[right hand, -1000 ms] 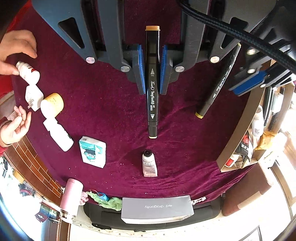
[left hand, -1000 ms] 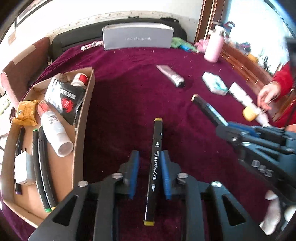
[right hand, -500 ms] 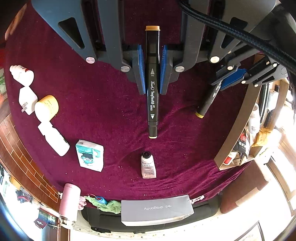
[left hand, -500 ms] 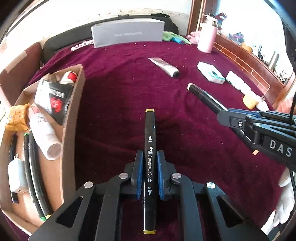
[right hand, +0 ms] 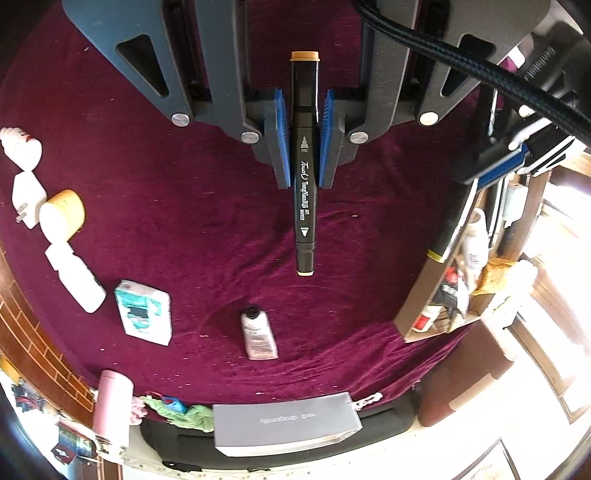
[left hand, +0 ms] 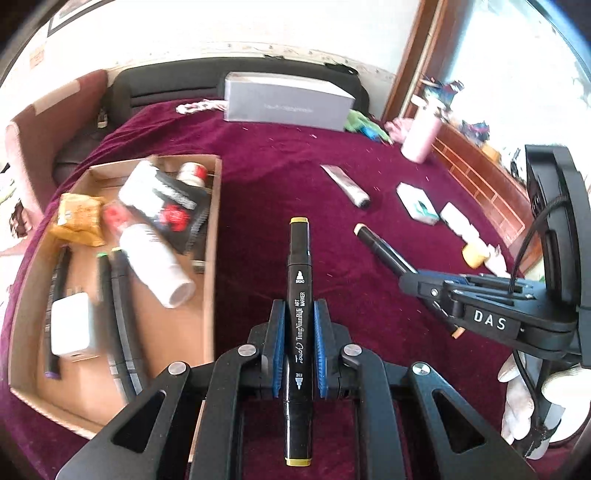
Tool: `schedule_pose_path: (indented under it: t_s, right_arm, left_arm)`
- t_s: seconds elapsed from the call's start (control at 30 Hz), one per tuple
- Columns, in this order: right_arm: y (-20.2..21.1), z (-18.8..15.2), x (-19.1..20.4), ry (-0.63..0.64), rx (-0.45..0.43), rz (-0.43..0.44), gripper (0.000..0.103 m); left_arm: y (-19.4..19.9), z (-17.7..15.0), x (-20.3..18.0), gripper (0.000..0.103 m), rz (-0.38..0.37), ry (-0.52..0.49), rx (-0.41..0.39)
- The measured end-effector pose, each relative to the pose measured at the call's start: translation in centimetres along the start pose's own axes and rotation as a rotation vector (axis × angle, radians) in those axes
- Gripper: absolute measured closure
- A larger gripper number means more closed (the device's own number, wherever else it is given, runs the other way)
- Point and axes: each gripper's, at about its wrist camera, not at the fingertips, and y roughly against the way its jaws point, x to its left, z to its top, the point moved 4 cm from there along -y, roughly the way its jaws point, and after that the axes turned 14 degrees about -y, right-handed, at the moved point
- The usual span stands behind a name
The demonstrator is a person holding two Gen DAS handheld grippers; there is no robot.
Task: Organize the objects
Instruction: 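Carry both markers into the box and open both grippers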
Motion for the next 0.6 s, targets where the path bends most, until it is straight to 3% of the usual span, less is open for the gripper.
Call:
schedule_pose_path:
  t_s: [0.33, 0.6]
  right_arm:
    - [0.3, -0.2, 5.2, 0.085, 0.005, 0.05, 0.09]
    - [-0.4, -0.7, 10.0, 0.155, 0.02, 0.087, 0.09]
  left_arm:
    - [2.9, -1.5, 7.6, 0.091, 0.096, 0.139, -0.033]
    - [3.4, -3.0, 11.5, 0.091, 0.148, 0.191, -0.025]
